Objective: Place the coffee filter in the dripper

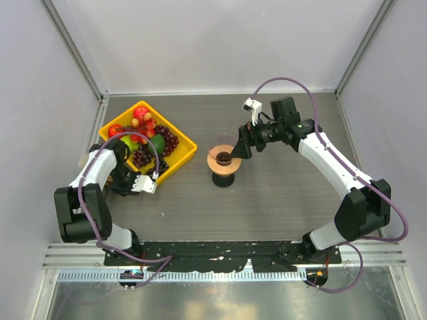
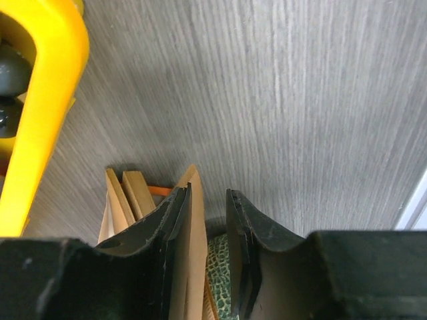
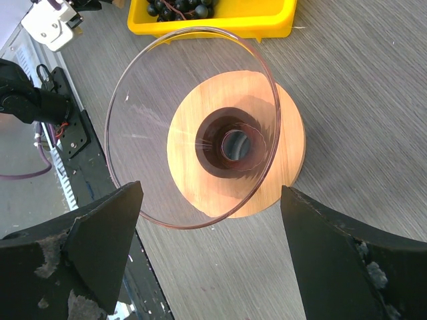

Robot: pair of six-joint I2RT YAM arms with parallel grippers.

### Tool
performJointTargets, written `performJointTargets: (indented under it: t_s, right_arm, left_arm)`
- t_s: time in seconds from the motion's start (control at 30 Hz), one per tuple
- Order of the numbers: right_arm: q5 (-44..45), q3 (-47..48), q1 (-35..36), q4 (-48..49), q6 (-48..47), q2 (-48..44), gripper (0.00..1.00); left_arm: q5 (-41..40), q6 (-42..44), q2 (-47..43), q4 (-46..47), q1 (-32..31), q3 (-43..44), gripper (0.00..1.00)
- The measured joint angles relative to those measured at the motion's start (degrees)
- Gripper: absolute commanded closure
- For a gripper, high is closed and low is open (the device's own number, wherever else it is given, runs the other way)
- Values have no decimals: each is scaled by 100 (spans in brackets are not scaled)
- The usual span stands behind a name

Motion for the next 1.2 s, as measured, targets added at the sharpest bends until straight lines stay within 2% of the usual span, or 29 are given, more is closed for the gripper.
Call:
performJointTargets:
  t_s: [0.33,0.9,1.07,1.2]
  right_arm:
    - [0,0,0,0,-2,0,9]
    - [0,0,0,0,-2,0,9]
    - [0,0,0,0,-4,0,9]
    - [-2,0,0,0,-4,0,9]
  left_arm:
    - [-216,-28,15,568,-22,-33,74]
    - [-350,-133,236,610,-20,151,80]
    - [-398,-120,243,619,13,170,74]
    - [-446,-81,243,610,98,264,74]
